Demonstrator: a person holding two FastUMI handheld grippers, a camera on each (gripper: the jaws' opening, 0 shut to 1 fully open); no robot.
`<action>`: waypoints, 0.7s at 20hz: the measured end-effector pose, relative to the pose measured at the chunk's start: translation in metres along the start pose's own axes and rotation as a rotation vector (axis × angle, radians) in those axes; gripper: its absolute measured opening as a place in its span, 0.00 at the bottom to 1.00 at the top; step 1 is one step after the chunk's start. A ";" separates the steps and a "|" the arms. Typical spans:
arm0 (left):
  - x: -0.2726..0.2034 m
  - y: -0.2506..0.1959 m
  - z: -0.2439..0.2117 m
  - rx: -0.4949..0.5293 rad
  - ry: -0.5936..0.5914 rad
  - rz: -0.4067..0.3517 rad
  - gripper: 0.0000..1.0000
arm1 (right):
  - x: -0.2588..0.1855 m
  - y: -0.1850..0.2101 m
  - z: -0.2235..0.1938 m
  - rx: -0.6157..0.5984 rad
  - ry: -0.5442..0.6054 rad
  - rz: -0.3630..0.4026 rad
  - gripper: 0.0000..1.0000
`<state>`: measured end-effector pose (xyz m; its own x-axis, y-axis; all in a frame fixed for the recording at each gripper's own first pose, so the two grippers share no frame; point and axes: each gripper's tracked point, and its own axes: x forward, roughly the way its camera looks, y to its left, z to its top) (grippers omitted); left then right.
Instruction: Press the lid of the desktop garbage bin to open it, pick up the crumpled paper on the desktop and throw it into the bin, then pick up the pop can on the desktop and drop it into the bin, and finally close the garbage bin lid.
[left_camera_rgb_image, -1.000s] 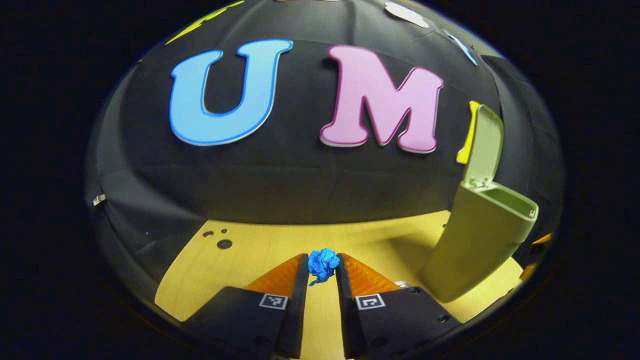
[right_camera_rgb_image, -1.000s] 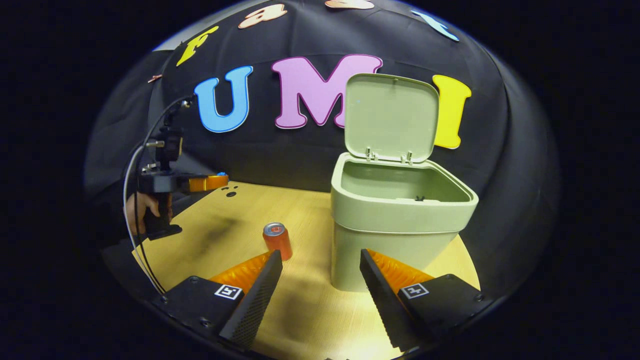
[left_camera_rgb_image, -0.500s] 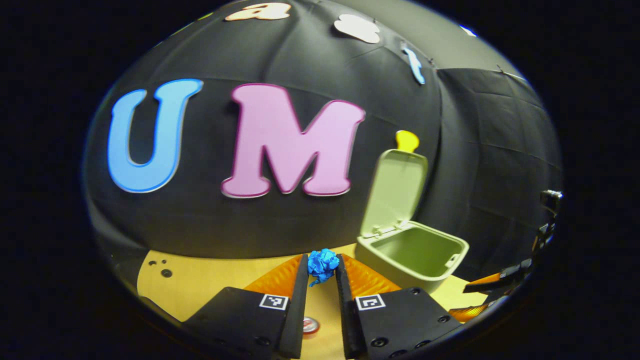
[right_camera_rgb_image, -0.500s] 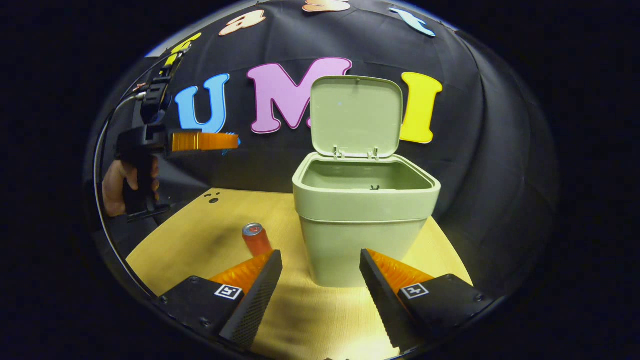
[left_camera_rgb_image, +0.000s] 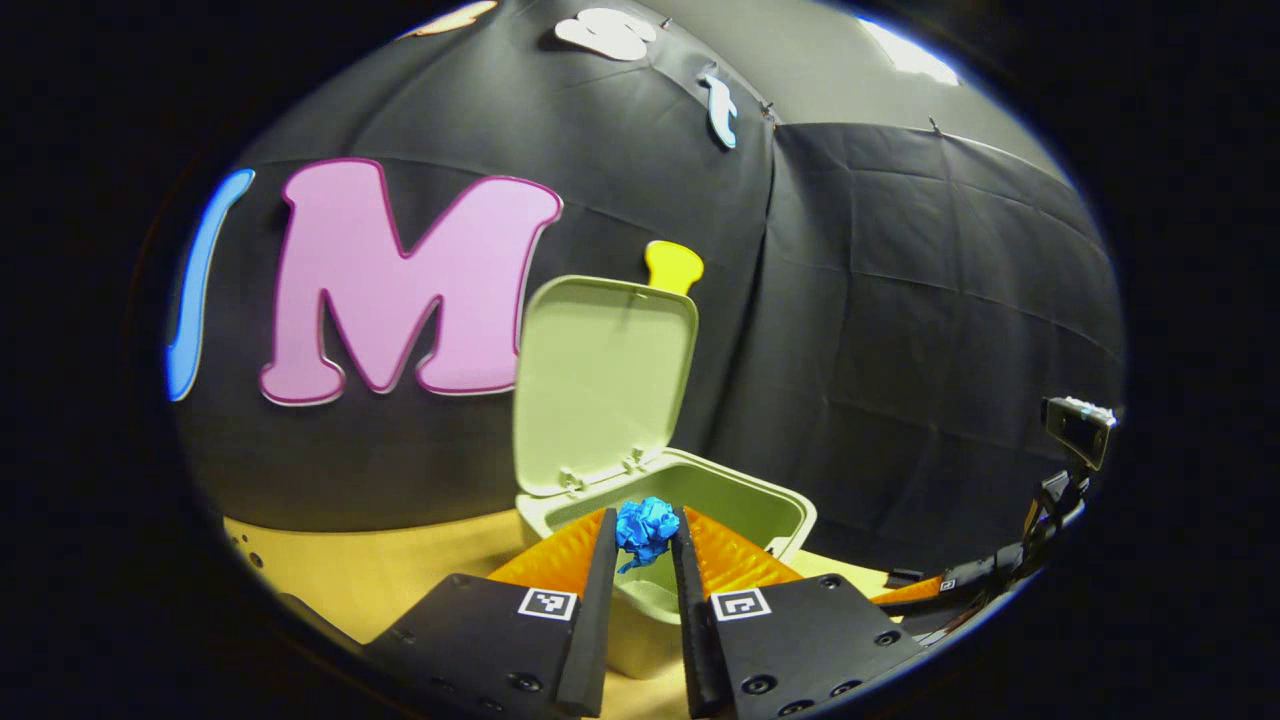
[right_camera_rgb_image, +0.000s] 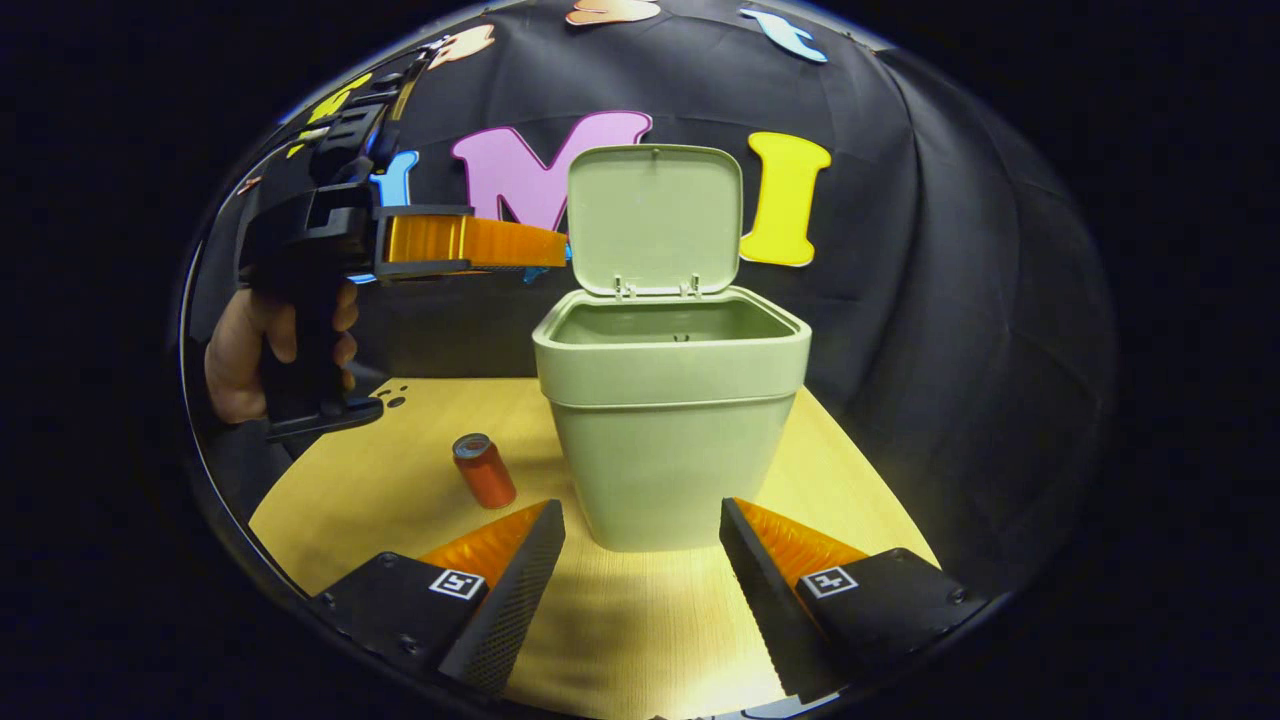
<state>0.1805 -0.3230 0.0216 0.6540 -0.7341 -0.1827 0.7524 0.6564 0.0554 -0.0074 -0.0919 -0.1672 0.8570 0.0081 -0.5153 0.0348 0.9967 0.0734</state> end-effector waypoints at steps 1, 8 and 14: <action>0.007 -0.005 -0.005 -0.005 0.013 -0.014 0.35 | -0.001 -0.001 0.000 0.002 0.003 -0.005 0.99; 0.022 -0.017 -0.019 -0.013 0.050 -0.055 0.38 | -0.005 -0.010 -0.009 0.006 0.022 -0.019 0.99; 0.022 -0.013 -0.019 -0.018 0.019 -0.041 0.85 | -0.005 -0.006 -0.015 -0.005 0.041 -0.002 0.98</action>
<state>0.1840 -0.3441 -0.0017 0.6205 -0.7573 -0.2035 0.7771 0.6287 0.0297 -0.0196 -0.0965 -0.1774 0.8350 0.0091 -0.5502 0.0340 0.9971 0.0682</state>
